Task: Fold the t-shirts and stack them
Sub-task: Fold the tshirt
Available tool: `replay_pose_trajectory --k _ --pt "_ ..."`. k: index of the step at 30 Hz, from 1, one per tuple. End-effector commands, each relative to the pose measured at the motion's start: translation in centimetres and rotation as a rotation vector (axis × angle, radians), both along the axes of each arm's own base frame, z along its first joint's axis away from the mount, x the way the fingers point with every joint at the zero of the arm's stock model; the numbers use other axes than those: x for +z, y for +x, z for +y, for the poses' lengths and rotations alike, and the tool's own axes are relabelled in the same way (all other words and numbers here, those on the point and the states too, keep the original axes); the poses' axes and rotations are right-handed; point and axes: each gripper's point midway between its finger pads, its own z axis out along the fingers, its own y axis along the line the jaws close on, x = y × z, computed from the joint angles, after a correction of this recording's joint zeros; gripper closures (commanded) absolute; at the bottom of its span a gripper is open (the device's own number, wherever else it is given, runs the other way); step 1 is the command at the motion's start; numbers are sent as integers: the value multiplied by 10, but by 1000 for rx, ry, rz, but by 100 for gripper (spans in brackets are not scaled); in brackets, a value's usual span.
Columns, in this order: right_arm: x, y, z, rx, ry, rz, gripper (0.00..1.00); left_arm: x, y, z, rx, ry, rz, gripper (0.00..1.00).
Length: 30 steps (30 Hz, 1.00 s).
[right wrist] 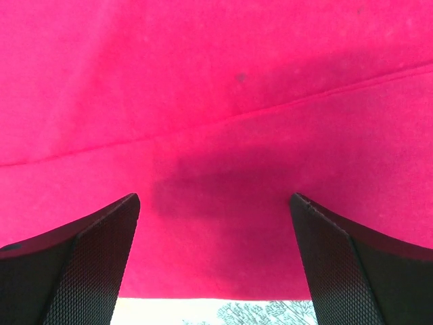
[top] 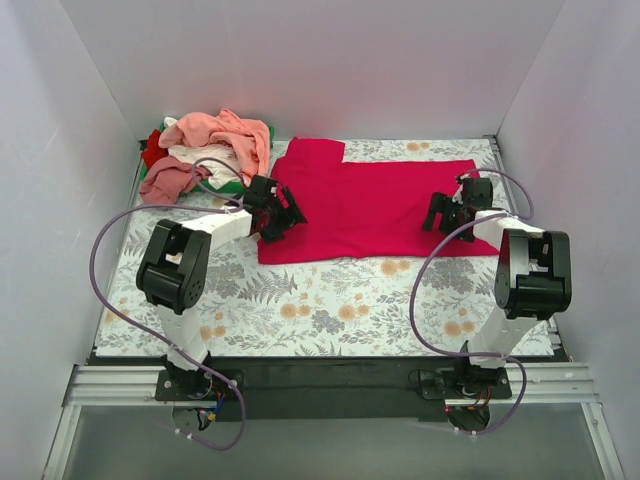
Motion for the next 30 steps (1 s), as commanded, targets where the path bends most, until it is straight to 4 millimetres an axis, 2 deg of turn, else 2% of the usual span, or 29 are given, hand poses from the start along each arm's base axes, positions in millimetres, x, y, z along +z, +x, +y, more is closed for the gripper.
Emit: replay_pose_trajectory --k 1,2,4,5,6,8,9,11,12,13,15,16,17,18,19,20,22,23,25,26,27,29,30 --pt "-24 -22 7 -9 60 84 2 -3 -8 2 -12 12 21 20" --pt "-28 -29 5 -43 56 103 2 -3 -11 4 -8 18 20 20" --pt "-36 -51 0 -80 38 146 2 -14 -28 12 13 26 58 20" --pt "-36 -57 -2 -100 38 156 2 -9 -32 15 21 22 52 20" --pt "-41 -75 -6 -125 27 191 2 -18 -45 19 28 28 80 20" --pt "-44 -91 -8 -153 30 219 2 -21 -61 24 38 29 98 21" --pt "-43 -96 -8 -171 35 223 2 -24 -78 31 52 31 115 21" --pt "-42 -115 -7 -187 45 226 2 -24 -95 33 69 24 117 21" --pt "-31 -116 -6 -199 57 187 2 -16 -101 35 80 23 91 21" --pt "-38 -132 -4 -203 60 208 2 -27 -121 40 78 38 122 21" --pt "-28 -141 -3 -207 69 161 2 -28 -140 43 97 22 138 21" --pt "-28 -148 -2 -230 82 156 2 -30 -153 49 111 33 130 21" --pt "-34 -162 -2 -238 81 176 2 -28 -159 49 111 24 124 21" --pt "-24 -162 -2 -243 85 133 2 -26 -164 47 111 15 126 21" --pt "-22 -166 -2 -248 90 121 2 -19 -170 47 106 5 108 21" --pt "-23 -173 -3 -259 87 121 2 -20 -176 48 102 10 111 21" --pt "-7 -170 -3 -264 96 42 2 -15 -182 46 87 4 100 21" --pt "-2 -169 -4 -263 95 17 2 -3 -179 41 71 -13 76 21" --pt "15 -163 -4 -244 95 -52 2 6 -183 39 55 -3 71 21" --pt "22 -161 -4 -224 81 -74 2 22 -175 39 68 -6 22 21" --pt "38 -154 -5 -204 75 -113 2 29 -173 39 71 1 3 20" --pt "54 -145 -5 -180 63 -151 2 42 -167 43 81 20 -33 20" --pt "60 -142 -6 -160 51 -162 2 59 -154 42 97 28 -82 20"
